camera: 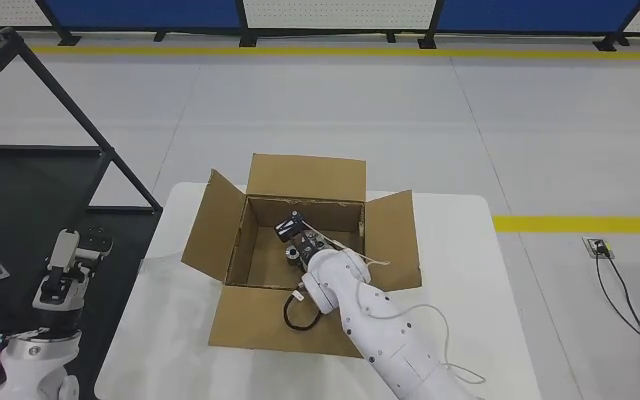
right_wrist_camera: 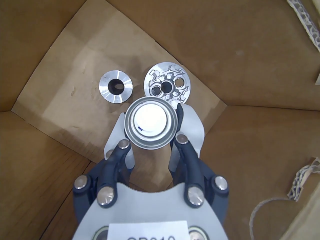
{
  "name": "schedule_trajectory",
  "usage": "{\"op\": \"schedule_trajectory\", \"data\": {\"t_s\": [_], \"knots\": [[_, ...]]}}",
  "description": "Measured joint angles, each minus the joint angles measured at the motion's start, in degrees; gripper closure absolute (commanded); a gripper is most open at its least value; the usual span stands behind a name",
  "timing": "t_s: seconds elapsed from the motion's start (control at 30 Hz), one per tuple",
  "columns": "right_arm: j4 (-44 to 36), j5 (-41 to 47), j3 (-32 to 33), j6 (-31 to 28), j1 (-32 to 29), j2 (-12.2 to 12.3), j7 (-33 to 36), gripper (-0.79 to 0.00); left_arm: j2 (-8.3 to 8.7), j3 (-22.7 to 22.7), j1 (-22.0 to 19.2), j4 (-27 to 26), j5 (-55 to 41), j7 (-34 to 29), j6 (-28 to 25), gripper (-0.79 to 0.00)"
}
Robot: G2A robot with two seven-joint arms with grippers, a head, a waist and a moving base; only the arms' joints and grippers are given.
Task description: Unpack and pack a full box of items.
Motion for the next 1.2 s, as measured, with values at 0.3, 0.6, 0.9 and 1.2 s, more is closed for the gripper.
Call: {"op": "schedule_trajectory", "data": {"t_s": [0.3,0.6,0.9,1.2], "knots": [[-1.7,-1.6,0.8,0.2,-1.5,0.0,0.0,-0.486,0.00,0.0,0.0,0.0,0.0,0.0,0.0,-0.785],[-8.4,-4.3,2.9,0.7,-5.0,0.7,-0.6,-0.767,0.00,0.0,0.0,0.0,0.0,0.0,0.0,-0.785],[-31.5,-1.3,10.9,-2.5,-18.2,3.0,-8.5,-0.785,0.00,0.0,0.0,0.0,0.0,0.0,0.0,-0.785],[-33.3,-0.9,11.6,-3.3,-19.2,3.2,-9.1,-0.785,0.00,0.0,0.0,0.0,0.0,0.0,0.0,-0.785]]}}
